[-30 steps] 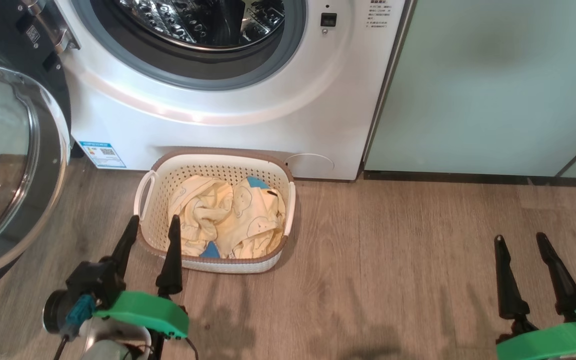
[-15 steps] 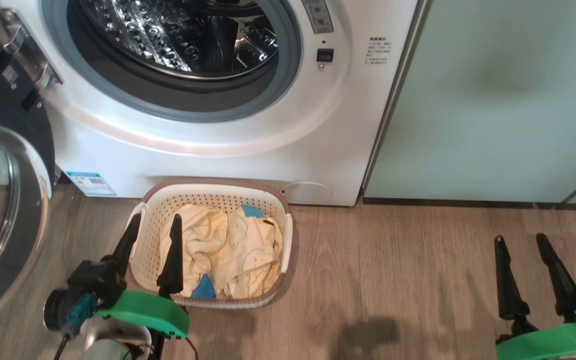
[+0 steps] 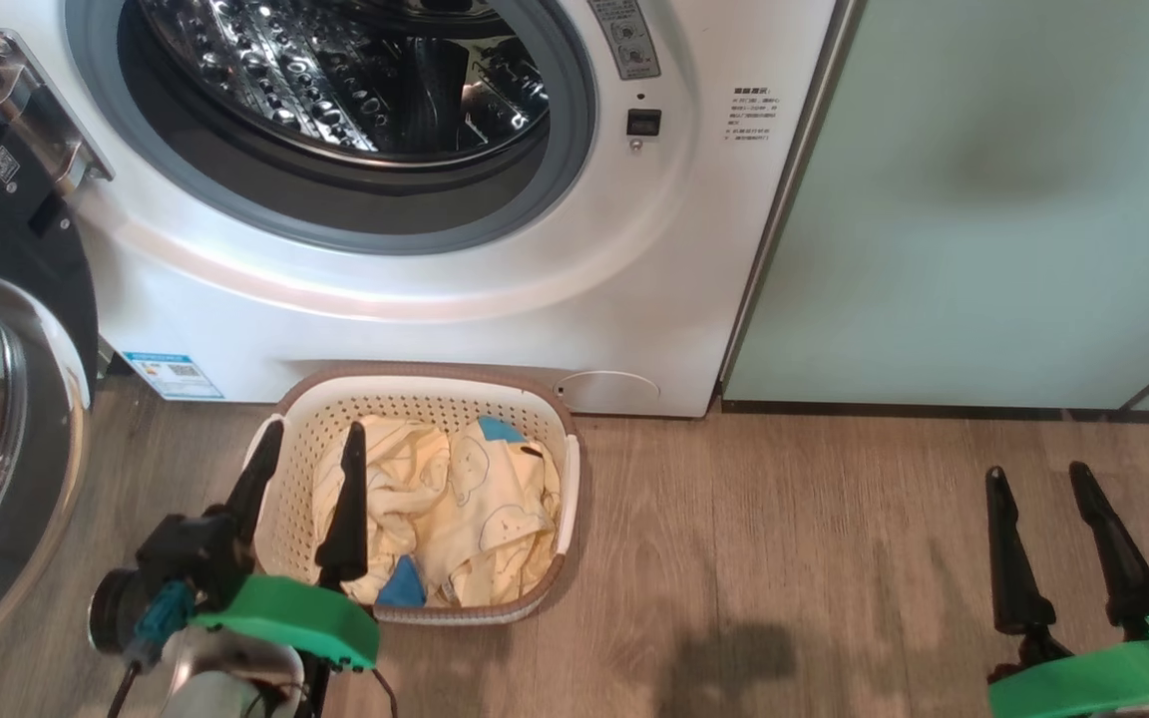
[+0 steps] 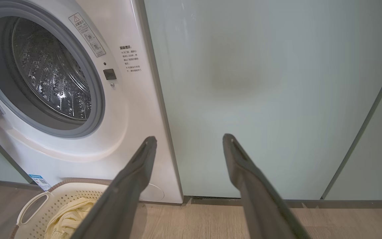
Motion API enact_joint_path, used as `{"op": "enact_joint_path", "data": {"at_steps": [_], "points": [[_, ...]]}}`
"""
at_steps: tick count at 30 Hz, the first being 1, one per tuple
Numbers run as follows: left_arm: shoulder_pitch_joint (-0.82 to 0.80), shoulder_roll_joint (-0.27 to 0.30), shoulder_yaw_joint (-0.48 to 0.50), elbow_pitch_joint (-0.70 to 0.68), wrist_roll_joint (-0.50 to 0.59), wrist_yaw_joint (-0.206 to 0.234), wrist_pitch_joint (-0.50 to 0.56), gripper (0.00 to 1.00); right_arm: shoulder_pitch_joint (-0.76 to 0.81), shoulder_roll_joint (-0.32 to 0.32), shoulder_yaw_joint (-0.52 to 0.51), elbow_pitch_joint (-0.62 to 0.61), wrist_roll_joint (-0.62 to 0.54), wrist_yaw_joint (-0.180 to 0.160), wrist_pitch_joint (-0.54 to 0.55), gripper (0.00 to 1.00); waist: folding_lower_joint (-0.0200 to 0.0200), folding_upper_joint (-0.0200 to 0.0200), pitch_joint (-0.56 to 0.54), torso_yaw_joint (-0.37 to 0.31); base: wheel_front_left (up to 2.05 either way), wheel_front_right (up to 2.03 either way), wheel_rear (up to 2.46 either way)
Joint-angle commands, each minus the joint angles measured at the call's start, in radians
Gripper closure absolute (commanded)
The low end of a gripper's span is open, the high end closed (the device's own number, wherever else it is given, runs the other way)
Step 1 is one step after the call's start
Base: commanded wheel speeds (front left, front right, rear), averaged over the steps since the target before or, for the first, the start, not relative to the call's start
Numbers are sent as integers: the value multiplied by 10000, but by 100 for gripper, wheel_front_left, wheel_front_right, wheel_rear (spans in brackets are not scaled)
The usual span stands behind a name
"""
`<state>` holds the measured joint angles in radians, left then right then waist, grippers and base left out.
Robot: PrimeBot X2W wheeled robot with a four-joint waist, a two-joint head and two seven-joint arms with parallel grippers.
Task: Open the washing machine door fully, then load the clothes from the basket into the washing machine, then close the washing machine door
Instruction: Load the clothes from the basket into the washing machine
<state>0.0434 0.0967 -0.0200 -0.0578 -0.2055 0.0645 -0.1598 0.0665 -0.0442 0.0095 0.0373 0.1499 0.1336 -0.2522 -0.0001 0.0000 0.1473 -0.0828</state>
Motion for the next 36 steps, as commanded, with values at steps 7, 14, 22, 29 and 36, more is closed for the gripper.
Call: {"op": "enact_joint_path", "data": {"at_steps": [7, 14, 22, 29, 36], "points": [[-426, 183, 222, -269, -121, 35, -122, 0, -412, -61, 227, -309, 46, -29, -95, 0, 1, 0, 21, -4, 0, 0, 0], [-514, 191, 111, -134, -132, 47, -126, 0, -424, -61, 223, -285, 36, -29, -95, 0, 1, 0, 41, 18, 0, 0, 0], [-1014, 140, -262, 759, -254, -175, -83, 0, -467, -61, 258, -341, 12, -29, -95, 0, 1, 0, 314, 60, 0, 0, 0], [-2224, 103, -707, 2992, -401, -660, -88, 0, -741, -61, 388, -404, -36, -29, -95, 0, 1, 0, 1123, 13, 0, 0, 0], [-3835, 66, -964, 5634, -470, -1037, -249, 0, -1116, -84, 470, -520, 22, -29, -95, 0, 1, 0, 2110, -106, 0, 0, 0]]}}
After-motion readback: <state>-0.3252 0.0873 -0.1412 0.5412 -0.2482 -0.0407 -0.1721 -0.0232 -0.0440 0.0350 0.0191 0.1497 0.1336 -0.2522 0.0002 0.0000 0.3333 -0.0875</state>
